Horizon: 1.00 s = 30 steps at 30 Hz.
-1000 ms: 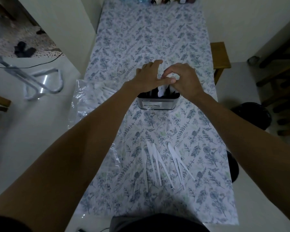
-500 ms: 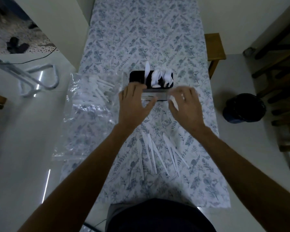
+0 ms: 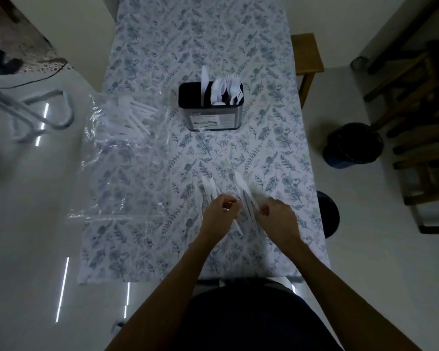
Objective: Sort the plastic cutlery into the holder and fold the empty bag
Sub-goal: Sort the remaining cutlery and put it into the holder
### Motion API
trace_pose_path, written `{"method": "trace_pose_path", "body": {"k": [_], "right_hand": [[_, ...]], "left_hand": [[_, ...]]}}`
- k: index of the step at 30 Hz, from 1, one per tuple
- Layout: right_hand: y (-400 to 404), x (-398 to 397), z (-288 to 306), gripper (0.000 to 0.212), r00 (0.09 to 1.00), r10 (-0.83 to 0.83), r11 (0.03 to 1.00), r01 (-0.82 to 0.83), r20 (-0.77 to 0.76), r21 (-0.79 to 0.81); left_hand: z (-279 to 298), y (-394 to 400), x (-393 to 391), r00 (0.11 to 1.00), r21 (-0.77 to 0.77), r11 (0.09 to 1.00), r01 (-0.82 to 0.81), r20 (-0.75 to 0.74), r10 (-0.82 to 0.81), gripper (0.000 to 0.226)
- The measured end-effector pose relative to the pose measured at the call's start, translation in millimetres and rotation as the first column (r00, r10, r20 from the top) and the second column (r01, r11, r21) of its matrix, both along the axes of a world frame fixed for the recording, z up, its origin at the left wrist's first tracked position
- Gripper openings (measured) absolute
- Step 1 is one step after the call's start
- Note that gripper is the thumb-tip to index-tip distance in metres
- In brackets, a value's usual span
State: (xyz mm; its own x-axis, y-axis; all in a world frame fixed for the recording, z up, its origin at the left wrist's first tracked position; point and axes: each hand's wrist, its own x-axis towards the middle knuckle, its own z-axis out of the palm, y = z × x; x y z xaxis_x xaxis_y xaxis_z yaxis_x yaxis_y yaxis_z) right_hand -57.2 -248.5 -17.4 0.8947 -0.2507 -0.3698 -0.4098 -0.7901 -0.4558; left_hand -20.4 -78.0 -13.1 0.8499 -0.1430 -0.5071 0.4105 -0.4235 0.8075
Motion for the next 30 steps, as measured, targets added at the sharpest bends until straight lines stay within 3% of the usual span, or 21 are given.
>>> {"method": "trace_pose_path", "body": {"k": [2, 4, 6, 8, 11, 14, 20, 25, 30], "right_hand": [[8, -7, 11, 0.009, 0.996, 0.015, 0.986, -0.03, 0.091, 0.164], [19, -18, 18, 0.01, 0.989, 0.065, 0.949, -0.103, 0.133, 0.297], [21, -21, 14, 0.016, 0.989, 0.016, 0.935, -0.066, 0.145, 0.35], [15, -17, 3, 0.025, 0.994, -0.052, 0.966, 0.027, 0.092, 0.258], [2, -9, -17, 0.024, 0.998, 0.028, 0.997, -0.023, -0.064, 0.077], [-2, -3, -27, 0.01, 0.995, 0.058, 0.996, -0.051, -0.084, 0.074], [2, -2, -27, 0.012, 0.989, 0.027, 1.0, -0.025, -0.143, 0.016], [8, -14, -8, 0.01, 0.991, -0.128, 0.976, 0.13, -0.025, 0.172], [25, -24, 15, 0.011, 0.991, 0.078, 0.914, -0.114, 0.107, 0.389]], "left_hand": [[3, -4, 3, 0.984, -0.11, 0.986, -0.128, -0.139, 0.112, 0.028], [2, -3, 6, 0.932, -0.304, 0.91, -0.28, -0.313, 0.182, 0.041], [1, 0, 2, 0.921, -0.435, 0.838, -0.33, -0.342, 0.186, 0.03], [4, 7, -5, 0.908, -0.389, 0.836, -0.387, -0.318, 0.272, 0.005], [-2, 15, -15, 0.856, -0.331, 0.817, -0.472, -0.393, 0.335, 0.013], [-1, 18, -18, 0.844, -0.277, 0.836, -0.474, -0.412, 0.343, 0.013], [3, 13, -23, 0.852, -0.29, 0.831, -0.474, -0.388, 0.35, 0.014], [1, 8, -22, 0.872, -0.375, 0.807, -0.456, -0.372, 0.319, 0.016], [0, -2, -16, 0.891, -0.489, 0.76, -0.429, -0.369, 0.265, 0.018]]}}
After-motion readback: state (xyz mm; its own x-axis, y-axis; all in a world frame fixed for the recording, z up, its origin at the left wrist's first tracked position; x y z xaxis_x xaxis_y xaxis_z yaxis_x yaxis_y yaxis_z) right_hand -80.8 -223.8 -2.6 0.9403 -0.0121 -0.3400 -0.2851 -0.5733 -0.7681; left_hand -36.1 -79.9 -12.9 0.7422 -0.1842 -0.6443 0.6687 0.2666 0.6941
